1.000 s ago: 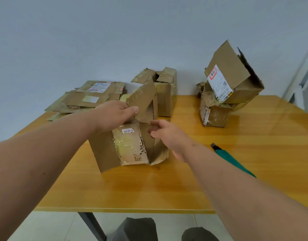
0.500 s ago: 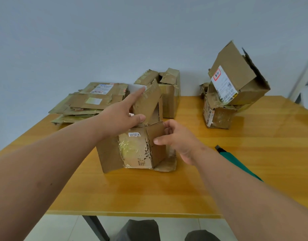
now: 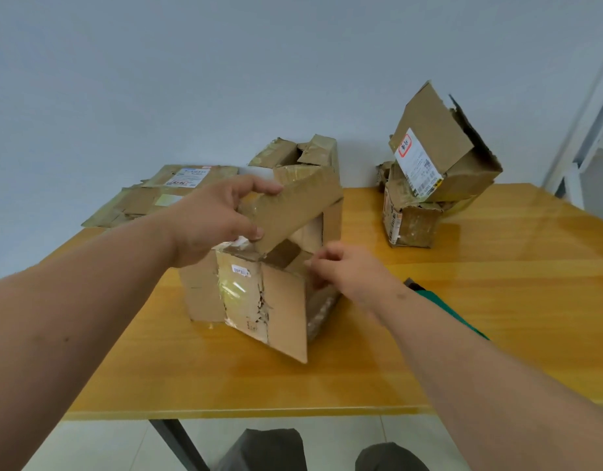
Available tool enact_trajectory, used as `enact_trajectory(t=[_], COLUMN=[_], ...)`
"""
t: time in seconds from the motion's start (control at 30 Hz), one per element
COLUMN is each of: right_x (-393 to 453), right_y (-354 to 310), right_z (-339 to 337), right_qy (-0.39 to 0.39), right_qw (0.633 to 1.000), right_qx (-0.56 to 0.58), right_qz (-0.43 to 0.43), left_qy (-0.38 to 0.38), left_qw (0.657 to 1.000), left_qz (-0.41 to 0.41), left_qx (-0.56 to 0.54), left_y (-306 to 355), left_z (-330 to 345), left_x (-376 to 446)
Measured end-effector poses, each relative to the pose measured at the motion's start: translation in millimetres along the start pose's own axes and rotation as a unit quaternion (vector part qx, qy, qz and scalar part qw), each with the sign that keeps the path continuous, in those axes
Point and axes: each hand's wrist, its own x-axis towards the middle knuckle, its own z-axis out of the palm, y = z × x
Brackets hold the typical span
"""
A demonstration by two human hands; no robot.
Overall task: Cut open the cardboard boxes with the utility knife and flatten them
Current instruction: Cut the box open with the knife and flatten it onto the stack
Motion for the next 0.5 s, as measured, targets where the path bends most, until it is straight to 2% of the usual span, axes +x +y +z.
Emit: enact_trajectory(t=[0.1,0.17,0.33,0.43,0.5], right_x=[11.8,17.4,38.6,49.3,53.3], right_y=[11.0,21.4,30.9,19.6,15.2], right_z=[-9.6,-17.4,-11.8,-5.1,-5.5], right_qy=[0.201,0.258,0.195,0.181,0.192], right_qw=[0.975,0.958,0.976,0.98,0.976], right_qx=[-0.094,-0.123,-0.094,-0.087,-0.099], right_qz=[0.021,0.024,0.023,0.013,0.008], left_qy=[-0.019,-0.018,0.008,0.04,0.04], left_qw=[0.999,0.999,0.992,0.964,0.949], left_qz=[-0.016,-0.023,0.018,0.057,0.069], left_qx=[-0.041,-0.035,0.126,0.258,0.305], left_y=[3.0,4.3,13.9,14.1,9.9], left_z=[-2.9,-3.0,21.4,34.9,37.2], left_x=[-2.6,-2.1,1.6,1.6,1.5])
